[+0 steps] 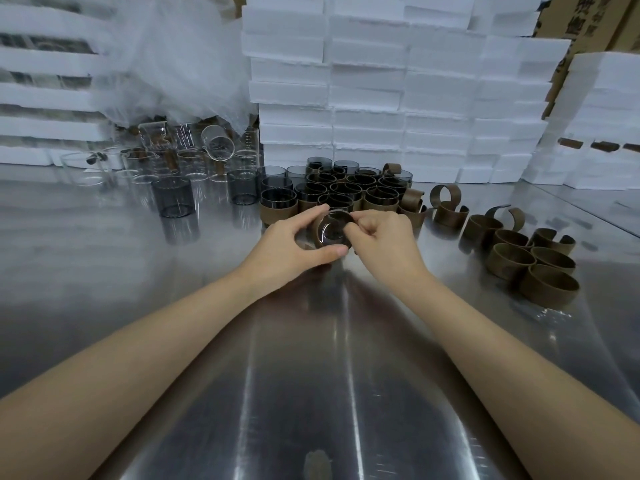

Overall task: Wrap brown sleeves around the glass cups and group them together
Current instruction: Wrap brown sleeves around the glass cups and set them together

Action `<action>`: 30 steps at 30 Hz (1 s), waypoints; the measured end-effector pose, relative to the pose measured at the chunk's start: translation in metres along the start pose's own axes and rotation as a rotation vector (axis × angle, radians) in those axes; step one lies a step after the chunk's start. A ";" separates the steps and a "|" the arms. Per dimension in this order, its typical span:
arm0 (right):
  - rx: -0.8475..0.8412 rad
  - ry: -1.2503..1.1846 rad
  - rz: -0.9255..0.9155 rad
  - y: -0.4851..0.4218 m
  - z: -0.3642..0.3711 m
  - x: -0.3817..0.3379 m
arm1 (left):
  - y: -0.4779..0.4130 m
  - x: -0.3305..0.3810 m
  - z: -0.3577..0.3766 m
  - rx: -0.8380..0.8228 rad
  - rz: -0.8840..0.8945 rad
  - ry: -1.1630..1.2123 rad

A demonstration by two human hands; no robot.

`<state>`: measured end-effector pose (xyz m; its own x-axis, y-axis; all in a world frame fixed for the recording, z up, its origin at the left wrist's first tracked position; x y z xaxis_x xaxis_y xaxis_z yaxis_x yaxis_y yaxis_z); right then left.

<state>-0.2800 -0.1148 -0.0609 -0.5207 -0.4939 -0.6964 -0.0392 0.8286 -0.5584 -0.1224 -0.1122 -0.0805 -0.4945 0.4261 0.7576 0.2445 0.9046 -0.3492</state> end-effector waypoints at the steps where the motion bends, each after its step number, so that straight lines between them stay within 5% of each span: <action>1: -0.005 -0.010 0.014 0.000 0.000 0.000 | -0.001 -0.001 0.001 -0.006 -0.003 0.001; 6: -0.008 -0.058 0.056 -0.001 0.001 0.000 | -0.002 -0.001 0.001 -0.012 0.022 0.065; 13: 0.026 -0.145 0.134 -0.004 -0.006 0.005 | -0.005 -0.001 0.009 -0.079 -0.101 0.447; 30: -0.103 -0.311 0.201 -0.009 -0.010 0.011 | -0.008 -0.004 0.007 -0.075 -0.247 0.414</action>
<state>-0.2937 -0.1252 -0.0593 -0.2437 -0.3625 -0.8996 -0.0569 0.9313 -0.3598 -0.1281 -0.1210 -0.0850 -0.1757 0.1446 0.9738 0.2291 0.9680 -0.1024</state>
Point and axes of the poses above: each hand's wrist, its own y-axis away from the middle knuckle, its own z-axis out of the palm, x = y × z, the point moved 5 cm from there along -y, towards the middle knuckle, and after that the axes turned 7 degrees about -y, right-handed, at the moved point
